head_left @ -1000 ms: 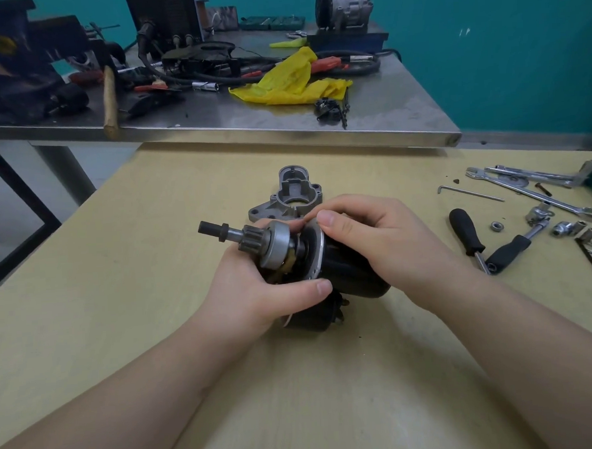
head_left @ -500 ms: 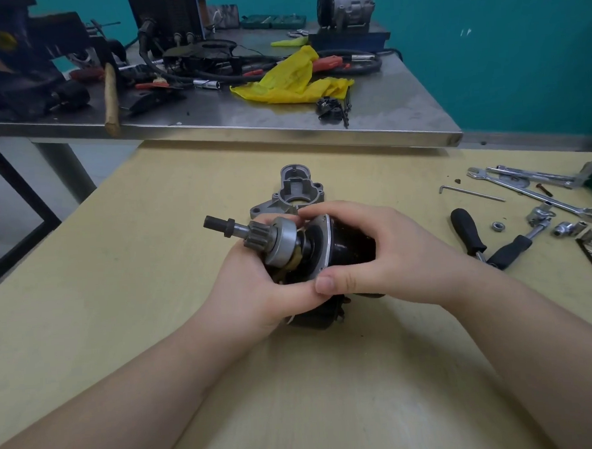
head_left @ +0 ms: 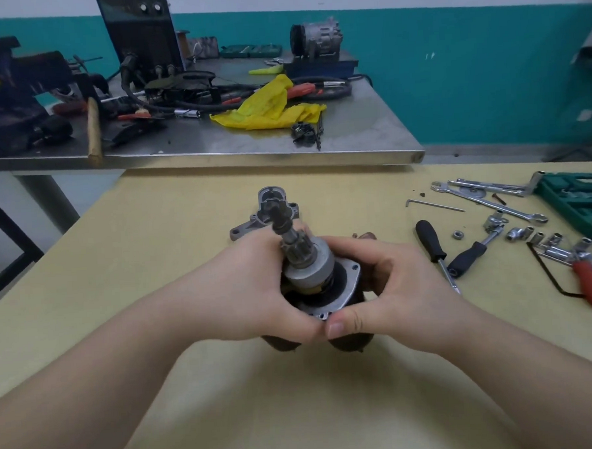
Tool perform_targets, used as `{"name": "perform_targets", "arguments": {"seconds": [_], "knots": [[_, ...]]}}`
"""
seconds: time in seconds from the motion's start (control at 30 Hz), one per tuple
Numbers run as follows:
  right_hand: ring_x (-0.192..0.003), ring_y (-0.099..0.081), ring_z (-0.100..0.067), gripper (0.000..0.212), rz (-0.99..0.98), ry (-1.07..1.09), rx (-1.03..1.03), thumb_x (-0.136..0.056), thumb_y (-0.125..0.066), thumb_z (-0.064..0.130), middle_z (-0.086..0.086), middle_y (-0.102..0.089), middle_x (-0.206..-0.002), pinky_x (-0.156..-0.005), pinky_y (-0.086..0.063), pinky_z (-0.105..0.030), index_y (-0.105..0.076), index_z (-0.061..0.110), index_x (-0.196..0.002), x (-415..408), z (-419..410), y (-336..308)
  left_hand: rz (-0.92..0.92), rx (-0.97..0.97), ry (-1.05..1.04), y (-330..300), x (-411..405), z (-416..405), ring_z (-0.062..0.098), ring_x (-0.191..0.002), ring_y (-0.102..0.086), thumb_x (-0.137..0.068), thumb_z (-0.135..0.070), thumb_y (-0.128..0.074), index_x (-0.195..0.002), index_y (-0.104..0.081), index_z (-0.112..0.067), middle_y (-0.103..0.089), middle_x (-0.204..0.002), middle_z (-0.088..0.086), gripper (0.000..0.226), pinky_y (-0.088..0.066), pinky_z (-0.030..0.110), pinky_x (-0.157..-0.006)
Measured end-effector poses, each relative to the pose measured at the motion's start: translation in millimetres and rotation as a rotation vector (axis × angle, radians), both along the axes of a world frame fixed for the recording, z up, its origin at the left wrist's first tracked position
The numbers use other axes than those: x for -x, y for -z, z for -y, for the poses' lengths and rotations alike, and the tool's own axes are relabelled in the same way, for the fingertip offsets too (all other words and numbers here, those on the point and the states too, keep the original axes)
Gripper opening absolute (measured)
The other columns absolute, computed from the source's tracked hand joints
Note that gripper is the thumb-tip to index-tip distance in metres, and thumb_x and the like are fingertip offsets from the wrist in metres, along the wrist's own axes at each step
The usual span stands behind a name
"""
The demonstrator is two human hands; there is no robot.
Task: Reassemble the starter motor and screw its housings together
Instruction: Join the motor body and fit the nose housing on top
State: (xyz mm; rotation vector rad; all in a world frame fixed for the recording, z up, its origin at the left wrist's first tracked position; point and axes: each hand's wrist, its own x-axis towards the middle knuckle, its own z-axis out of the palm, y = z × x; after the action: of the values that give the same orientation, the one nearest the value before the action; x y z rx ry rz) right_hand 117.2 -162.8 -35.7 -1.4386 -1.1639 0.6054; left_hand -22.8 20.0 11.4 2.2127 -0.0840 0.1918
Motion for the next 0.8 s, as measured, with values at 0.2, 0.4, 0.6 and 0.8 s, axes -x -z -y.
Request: {"name": "perform_targets", "arguments": {"seconds": [0.2, 0.4, 0.6, 0.8], "knots": [[-0.124, -0.071, -0.030, 0.085, -0.222, 0.068, -0.144, -0.068, -0.094, 0.009, -0.009, -0.076, -0.131, -0.103, -0.058, -0.042, -0.064, 0.021, -0.147, 8, 14, 17, -0.037, -0.252, 0.137, -31, -22, 17, 0.004, -0.064, -0.070, -0.063, -0.017, -0.088, -0.087, -0.061, -0.056, -0.070, -0.082, -0.020, 0.053, -0.049, 0.016, -0.045], [-0.123, -0.071, -0.033, 0.072, -0.368, 0.098, -0.225, -0.073, -0.089, 0.006, -0.015, -0.075, -0.130, -0.100, -0.058, -0.040, -0.069, 0.019, -0.140, 6, 15, 25, -0.107, -0.513, 0.102, -41, -48, 23, 0.000, -0.076, -0.062, -0.061, -0.035, -0.092, -0.086, -0.061, -0.041, -0.064, -0.083, -0.019, 0.041, -0.041, 0.012, -0.054], [-0.126, -0.069, -0.037, 0.060, -0.447, 0.111, -0.282, -0.081, -0.085, 0.002, -0.019, -0.073, -0.133, -0.103, -0.057, -0.043, -0.071, 0.018, -0.138, -2, 20, 31, -0.129, -0.370, 0.018, -26, -56, 13, -0.009, -0.090, -0.068, -0.059, -0.050, -0.096, -0.111, -0.041, -0.065, -0.066, -0.107, -0.027, 0.077, -0.050, 0.010, -0.060], [-0.127, -0.068, -0.036, 0.072, -0.464, 0.125, -0.270, -0.075, -0.098, 0.028, -0.015, -0.073, -0.134, -0.103, -0.057, -0.042, -0.069, 0.018, -0.140, -5, 23, 36, 0.107, 0.330, -0.113, 69, -12, -13, 0.021, -0.134, -0.063, -0.071, -0.029, -0.095, -0.147, -0.053, -0.032, -0.062, -0.144, -0.007, 0.088, -0.056, 0.038, -0.104]]}}
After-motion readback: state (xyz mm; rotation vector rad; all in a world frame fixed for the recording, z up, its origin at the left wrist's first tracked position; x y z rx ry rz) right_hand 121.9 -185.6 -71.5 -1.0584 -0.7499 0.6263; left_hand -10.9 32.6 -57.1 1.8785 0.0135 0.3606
